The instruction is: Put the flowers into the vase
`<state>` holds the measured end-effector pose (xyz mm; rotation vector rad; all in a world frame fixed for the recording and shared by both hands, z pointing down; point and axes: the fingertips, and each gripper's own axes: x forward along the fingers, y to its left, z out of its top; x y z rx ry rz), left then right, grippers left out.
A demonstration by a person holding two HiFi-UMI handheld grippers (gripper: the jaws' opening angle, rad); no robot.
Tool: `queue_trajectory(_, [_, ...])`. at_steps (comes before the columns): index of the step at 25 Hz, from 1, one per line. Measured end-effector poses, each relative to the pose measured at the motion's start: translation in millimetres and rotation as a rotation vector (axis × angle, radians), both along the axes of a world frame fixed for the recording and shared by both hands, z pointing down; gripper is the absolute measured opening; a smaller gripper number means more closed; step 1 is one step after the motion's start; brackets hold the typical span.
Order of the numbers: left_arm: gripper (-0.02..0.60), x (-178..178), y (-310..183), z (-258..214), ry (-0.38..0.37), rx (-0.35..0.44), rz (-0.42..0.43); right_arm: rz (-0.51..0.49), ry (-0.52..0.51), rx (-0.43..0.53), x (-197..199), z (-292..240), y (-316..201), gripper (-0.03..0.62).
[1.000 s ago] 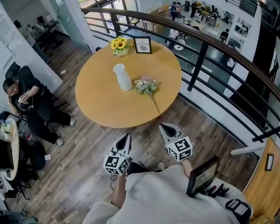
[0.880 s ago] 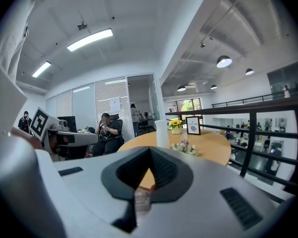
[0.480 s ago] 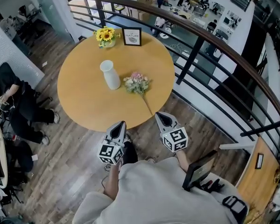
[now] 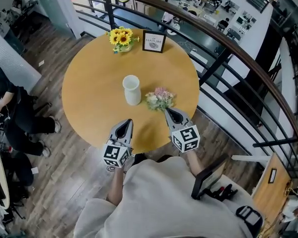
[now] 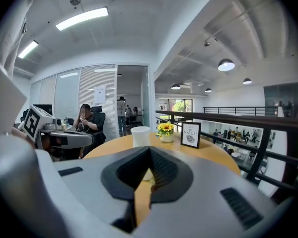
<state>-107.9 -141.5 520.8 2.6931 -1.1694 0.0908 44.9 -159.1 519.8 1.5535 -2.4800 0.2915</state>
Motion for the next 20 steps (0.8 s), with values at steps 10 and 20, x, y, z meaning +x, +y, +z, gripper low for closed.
queue_trajectory(10, [0.006, -8.5, -20.9, 17.2, -0.007, -0.096, -0.038, -0.046, 0.043, -0.208, -9.9, 47.7, -6.2, 0.009])
queue_trajectory(20, [0.006, 10.4, -3.4, 55.4, -0.044, -0.204, -0.012, -0.06, 0.098, -0.482, 5.3, 124.1, 27.6, 0.134])
